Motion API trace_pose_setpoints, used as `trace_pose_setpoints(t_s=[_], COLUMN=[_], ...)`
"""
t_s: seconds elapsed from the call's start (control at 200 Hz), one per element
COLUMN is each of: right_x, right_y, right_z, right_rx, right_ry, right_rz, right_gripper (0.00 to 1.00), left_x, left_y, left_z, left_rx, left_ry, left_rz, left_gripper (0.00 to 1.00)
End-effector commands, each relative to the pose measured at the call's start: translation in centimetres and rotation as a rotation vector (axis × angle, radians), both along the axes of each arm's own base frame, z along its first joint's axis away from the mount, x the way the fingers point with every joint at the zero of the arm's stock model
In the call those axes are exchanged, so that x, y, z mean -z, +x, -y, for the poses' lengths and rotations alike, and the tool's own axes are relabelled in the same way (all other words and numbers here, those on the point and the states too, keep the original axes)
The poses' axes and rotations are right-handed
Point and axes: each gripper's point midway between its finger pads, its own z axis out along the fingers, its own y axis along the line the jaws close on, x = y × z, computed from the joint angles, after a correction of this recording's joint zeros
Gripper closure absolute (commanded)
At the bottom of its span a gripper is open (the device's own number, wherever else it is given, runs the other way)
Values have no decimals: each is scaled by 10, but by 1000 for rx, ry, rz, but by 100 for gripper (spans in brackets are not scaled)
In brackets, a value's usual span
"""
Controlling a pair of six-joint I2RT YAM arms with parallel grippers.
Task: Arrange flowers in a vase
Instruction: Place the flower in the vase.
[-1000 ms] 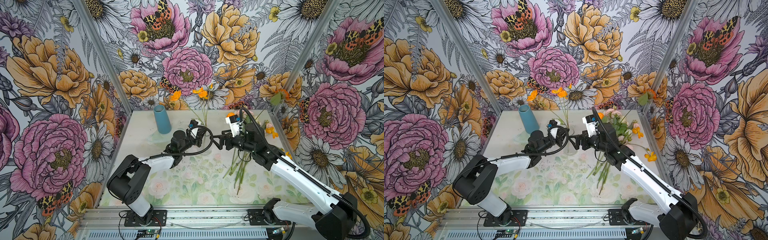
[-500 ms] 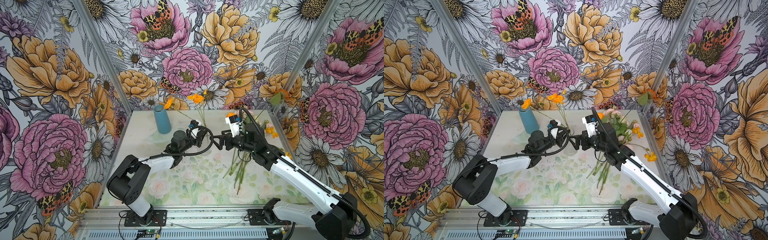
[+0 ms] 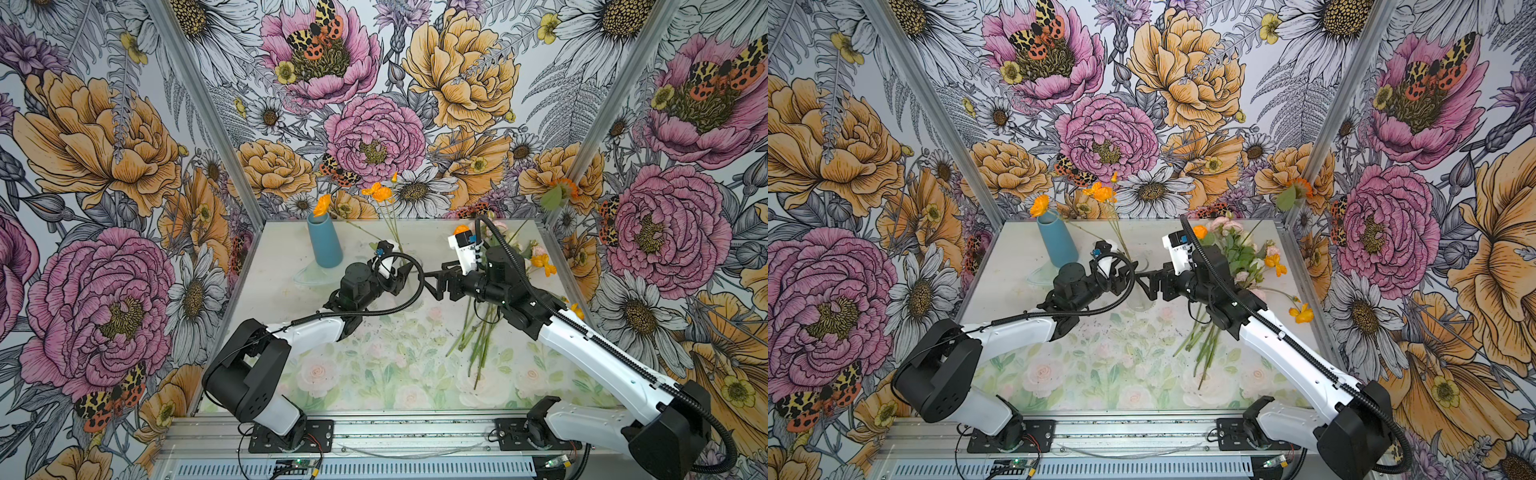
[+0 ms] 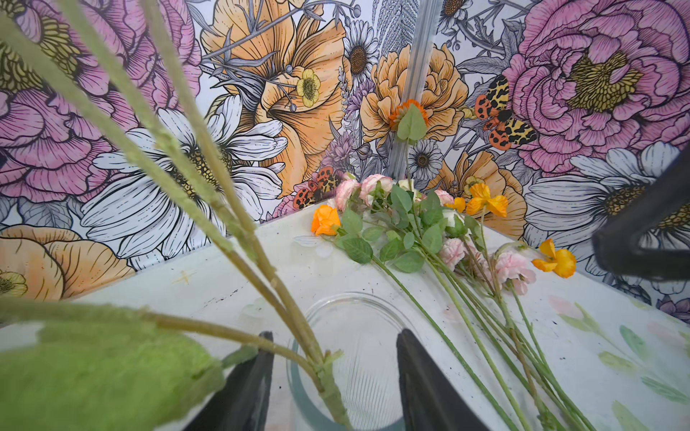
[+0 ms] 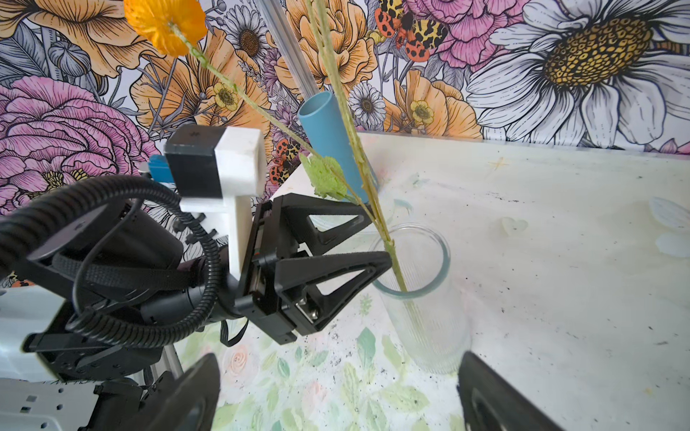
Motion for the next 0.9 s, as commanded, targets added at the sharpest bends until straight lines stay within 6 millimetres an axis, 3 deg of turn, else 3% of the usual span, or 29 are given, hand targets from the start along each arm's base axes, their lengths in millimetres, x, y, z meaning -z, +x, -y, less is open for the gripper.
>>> trace_pose_setpoints(t_s=[0.0,0.38,0.545,0.731,0.896], right_x=[-16,-14,-14,-13,-10], right_y=[0,-2,-1,-1,2], right_z=[-4,-3,-4,-5,-4], right_rx=[-17,-17,-20,-23,-7], right_ry=[10,7,5,3,-7], right_rz=[48,51,52,51,49], right_gripper=[1,0,0,1,1], left_x=[-2,6,21,20,33], left_y=[-4,-19,-20,-27,-31], left_z=[-3,16,15,11,11], left_rx=[-20,113,98,86,98], left_ry=[3,66,179,204,213], left_rz=[-1,-29,-82,-54,-84], left_gripper=[41,29,14,6,1])
